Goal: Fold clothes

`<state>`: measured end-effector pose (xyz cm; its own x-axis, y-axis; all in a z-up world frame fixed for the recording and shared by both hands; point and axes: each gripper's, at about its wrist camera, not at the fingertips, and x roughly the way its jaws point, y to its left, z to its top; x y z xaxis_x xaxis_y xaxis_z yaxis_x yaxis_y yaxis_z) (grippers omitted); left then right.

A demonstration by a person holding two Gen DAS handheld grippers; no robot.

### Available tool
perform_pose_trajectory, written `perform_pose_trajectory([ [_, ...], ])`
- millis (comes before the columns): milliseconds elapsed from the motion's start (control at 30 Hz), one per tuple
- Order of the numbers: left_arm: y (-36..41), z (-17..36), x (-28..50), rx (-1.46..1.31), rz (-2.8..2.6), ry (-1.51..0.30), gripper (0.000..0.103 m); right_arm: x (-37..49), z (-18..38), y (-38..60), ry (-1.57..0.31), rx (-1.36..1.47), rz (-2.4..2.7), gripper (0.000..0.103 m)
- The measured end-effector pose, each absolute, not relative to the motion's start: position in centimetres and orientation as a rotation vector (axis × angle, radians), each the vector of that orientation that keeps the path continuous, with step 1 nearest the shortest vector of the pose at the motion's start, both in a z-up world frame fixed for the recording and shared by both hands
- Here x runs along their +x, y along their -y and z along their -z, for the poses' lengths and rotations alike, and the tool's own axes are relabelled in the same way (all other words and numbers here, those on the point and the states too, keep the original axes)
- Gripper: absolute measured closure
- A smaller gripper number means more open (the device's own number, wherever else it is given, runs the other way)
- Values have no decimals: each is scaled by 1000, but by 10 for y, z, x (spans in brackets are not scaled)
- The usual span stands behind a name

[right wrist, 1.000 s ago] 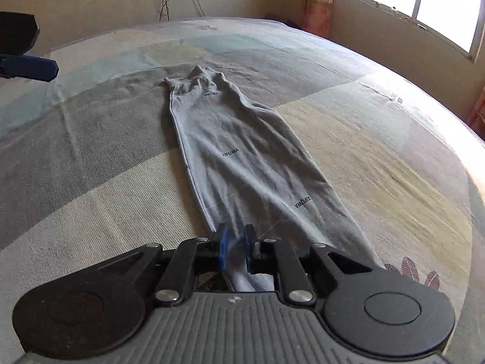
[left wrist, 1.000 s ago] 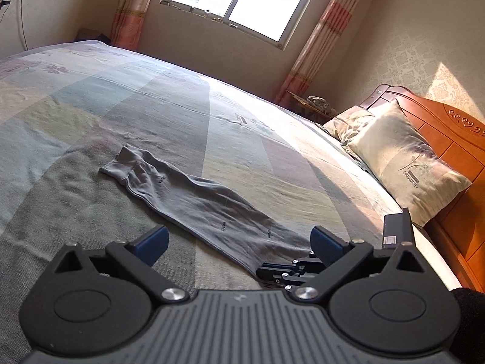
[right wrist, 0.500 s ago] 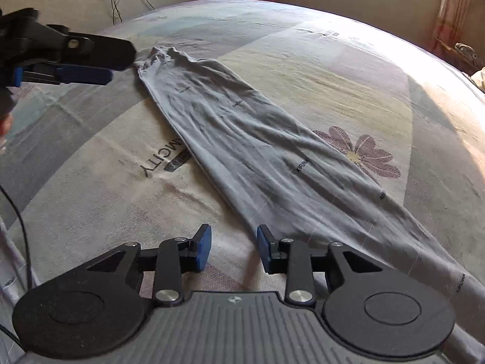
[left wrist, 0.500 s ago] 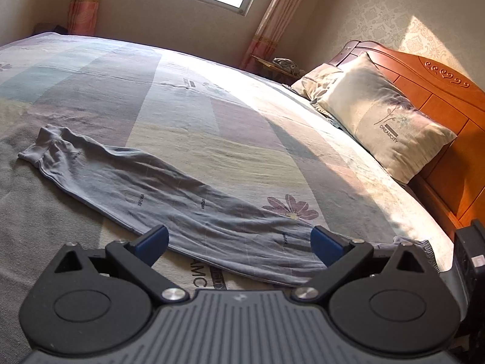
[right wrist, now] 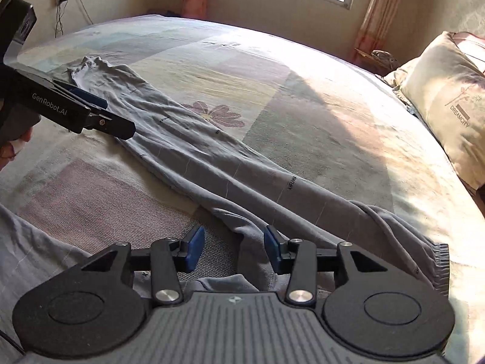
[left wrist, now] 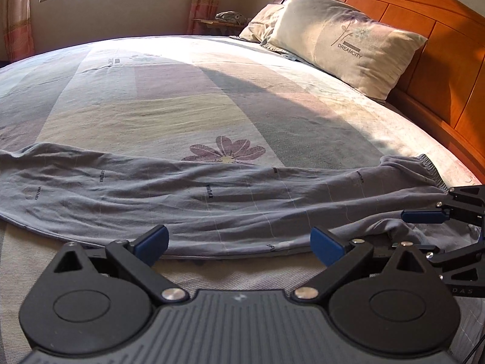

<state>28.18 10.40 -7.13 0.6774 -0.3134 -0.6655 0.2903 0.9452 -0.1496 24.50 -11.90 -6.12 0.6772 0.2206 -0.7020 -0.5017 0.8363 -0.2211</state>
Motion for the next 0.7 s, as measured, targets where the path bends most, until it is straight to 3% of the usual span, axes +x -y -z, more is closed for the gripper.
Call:
perform_pose_trajectory([
  [267, -88, 72, 277, 27, 369, -755, 4, 256, 77, 108, -664, -546, -390, 58],
  [367, -86, 71, 276, 32, 378, -754, 4, 257, 79, 110, -705, -567, -395, 94],
  [467, -84, 71, 276, 32, 383, -754, 4, 247, 73, 114, -725, -548, -455, 95],
  [700, -79, 79, 279, 51, 380, -780, 4, 247, 47, 147, -740, -365, -476, 86],
])
